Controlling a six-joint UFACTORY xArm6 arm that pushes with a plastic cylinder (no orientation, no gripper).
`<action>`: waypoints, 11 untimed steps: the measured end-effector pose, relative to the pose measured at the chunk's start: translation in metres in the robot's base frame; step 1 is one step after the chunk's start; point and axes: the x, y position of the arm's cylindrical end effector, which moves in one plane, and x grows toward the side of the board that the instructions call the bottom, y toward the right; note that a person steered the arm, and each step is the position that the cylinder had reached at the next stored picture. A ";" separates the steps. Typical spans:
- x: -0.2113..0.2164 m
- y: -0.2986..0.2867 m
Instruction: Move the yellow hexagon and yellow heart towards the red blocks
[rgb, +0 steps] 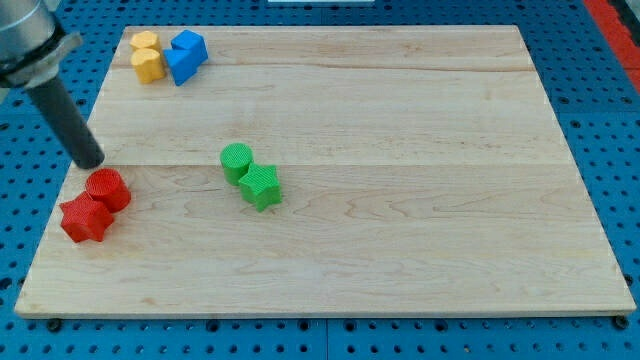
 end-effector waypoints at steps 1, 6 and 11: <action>-0.057 -0.005; -0.212 -0.033; -0.177 0.035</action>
